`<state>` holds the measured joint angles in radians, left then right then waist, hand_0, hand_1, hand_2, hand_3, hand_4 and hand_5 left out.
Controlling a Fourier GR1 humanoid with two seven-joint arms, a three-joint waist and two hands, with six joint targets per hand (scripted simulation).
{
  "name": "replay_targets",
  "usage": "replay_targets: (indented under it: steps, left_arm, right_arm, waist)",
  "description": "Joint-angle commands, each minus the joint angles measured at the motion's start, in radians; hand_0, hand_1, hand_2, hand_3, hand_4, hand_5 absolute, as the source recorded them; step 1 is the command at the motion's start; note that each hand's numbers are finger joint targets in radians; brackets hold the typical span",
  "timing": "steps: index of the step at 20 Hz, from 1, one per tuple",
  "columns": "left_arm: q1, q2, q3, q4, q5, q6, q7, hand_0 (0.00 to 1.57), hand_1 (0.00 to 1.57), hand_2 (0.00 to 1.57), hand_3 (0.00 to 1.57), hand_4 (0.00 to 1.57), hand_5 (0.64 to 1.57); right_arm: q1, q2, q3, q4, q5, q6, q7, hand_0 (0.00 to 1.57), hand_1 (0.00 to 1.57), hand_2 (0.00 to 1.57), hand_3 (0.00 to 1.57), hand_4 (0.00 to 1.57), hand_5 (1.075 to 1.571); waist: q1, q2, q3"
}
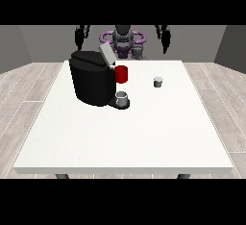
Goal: Insert the coffee pod into the coffee machine and close the lid
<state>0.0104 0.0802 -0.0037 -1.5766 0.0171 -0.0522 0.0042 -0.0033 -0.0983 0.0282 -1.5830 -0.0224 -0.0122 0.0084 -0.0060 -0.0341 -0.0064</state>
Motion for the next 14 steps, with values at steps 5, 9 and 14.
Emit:
replay_targets:
  steps: [5,9,14]
  left_arm:
    - [-0.019,0.032,0.02,0.014,-0.023,-0.039,-0.12,0.0,0.0,0.0,0.0,0.0,1.571]
    - [-0.048,0.162,0.098,0.117,-0.089,-0.057,-0.218,0.0,0.0,0.0,0.0,0.0,1.571]
    - [-0.202,0.237,0.167,0.225,-0.03,-0.129,-0.067,0.0,0.0,0.0,0.0,0.0,1.571]
  right_arm:
    - [0.042,-0.037,-0.04,0.041,-0.012,0.056,-0.018,0.0,0.0,0.0,0.0,0.13,1.571]
    - [-0.016,0.073,-0.06,-0.028,0.002,-0.102,-0.065,0.0,0.0,0.0,0.0,0.09,1.571]
    - [-0.024,0.096,-0.009,-0.045,0.031,-0.117,-0.072,0.0,0.0,0.0,0.0,0.27,1.571]
  waist:
    - [-0.014,0.006,0.0064]
    - [-0.072,0.058,0.0054]
    - [-0.108,0.087,0.0059]
